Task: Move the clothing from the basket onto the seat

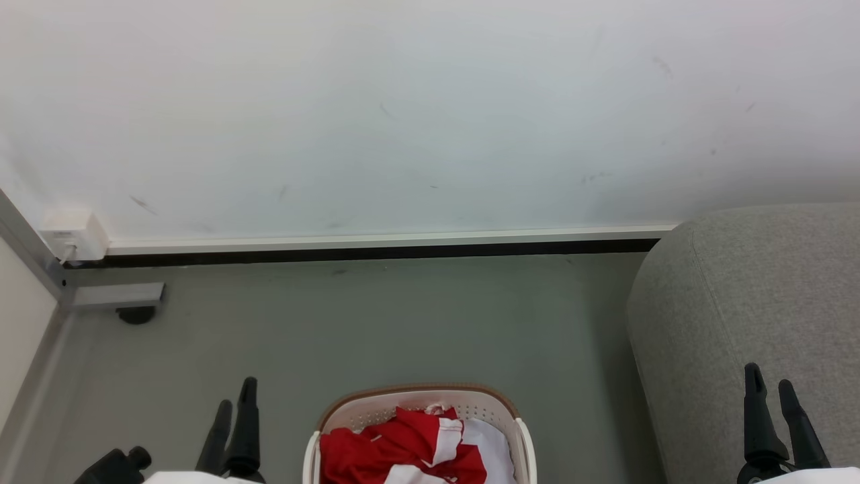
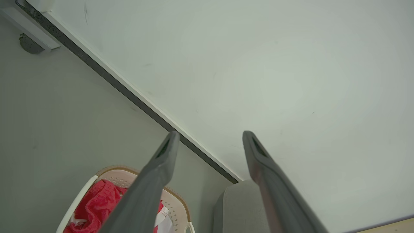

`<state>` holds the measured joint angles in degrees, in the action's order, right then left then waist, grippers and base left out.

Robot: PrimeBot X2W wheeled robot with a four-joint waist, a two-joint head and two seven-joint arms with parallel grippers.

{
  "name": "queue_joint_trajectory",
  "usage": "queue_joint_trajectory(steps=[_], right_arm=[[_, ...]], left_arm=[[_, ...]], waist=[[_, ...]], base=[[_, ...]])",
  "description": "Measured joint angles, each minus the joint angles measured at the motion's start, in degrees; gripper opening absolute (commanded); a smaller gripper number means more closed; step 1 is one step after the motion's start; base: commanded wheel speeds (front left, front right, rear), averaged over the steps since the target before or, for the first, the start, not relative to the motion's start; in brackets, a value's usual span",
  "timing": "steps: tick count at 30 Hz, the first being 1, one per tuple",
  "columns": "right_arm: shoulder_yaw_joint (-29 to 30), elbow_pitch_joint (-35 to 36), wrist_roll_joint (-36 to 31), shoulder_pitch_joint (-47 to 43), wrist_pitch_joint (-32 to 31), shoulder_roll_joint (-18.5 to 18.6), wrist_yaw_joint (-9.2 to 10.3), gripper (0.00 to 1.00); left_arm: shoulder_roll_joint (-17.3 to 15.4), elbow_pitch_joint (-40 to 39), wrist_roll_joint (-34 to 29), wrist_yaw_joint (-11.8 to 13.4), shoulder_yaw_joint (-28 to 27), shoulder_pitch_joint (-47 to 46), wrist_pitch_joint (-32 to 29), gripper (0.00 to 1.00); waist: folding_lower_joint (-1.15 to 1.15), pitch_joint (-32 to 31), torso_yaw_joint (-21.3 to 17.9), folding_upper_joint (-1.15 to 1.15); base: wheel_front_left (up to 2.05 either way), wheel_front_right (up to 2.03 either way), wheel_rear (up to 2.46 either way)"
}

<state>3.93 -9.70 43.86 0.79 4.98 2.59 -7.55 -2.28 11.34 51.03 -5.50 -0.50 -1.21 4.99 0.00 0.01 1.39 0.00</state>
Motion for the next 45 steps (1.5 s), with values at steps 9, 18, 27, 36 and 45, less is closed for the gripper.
queue_joint_trajectory(steps=[9, 18, 27, 36, 45], right_arm=[[-0.63, 0.35, -6.73, -0.53, 1.52, 0.33, 0.00, 1.00], [-1.34, 0.40, -13.00, -1.02, 2.99, 0.52, 0.00, 1.00], [-1.94, 0.46, -18.29, -1.51, 4.17, 0.57, 0.00, 1.00], [-2.42, 0.57, -23.45, -2.13, 5.50, 0.58, 0.00, 1.00], [-2.74, 0.62, -27.85, -2.61, 6.69, 0.55, 0.00, 1.00]], left_arm=[[-0.05, -1.14, -6.69, 0.79, 0.63, 0.29, 1.36, 1.00], [-0.11, -2.14, -12.26, 1.09, 1.08, 0.58, 2.99, 1.00], [-0.15, -2.54, -18.34, 1.10, 1.86, 1.21, 4.20, 1.00], [-0.20, -2.91, -24.37, 1.26, 2.61, 1.58, 5.45, 1.00], [-0.23, -3.41, -29.15, 1.25, 3.19, 2.14, 6.65, 1.00]], waist=[[0.00, 0.04, 0.34, 0.00], [0.00, -0.03, 0.55, 0.00], [0.00, -0.01, 0.87, 0.00], [0.00, -0.17, 1.26, 0.00], [0.00, -0.38, 1.59, 0.00]], base=[[0.00, 0.00, 0.00], [0.00, 0.00, 0.00], [0.00, 0.00, 0.00], [0.00, 0.00, 0.00], [0.00, 0.00, 0.00]])
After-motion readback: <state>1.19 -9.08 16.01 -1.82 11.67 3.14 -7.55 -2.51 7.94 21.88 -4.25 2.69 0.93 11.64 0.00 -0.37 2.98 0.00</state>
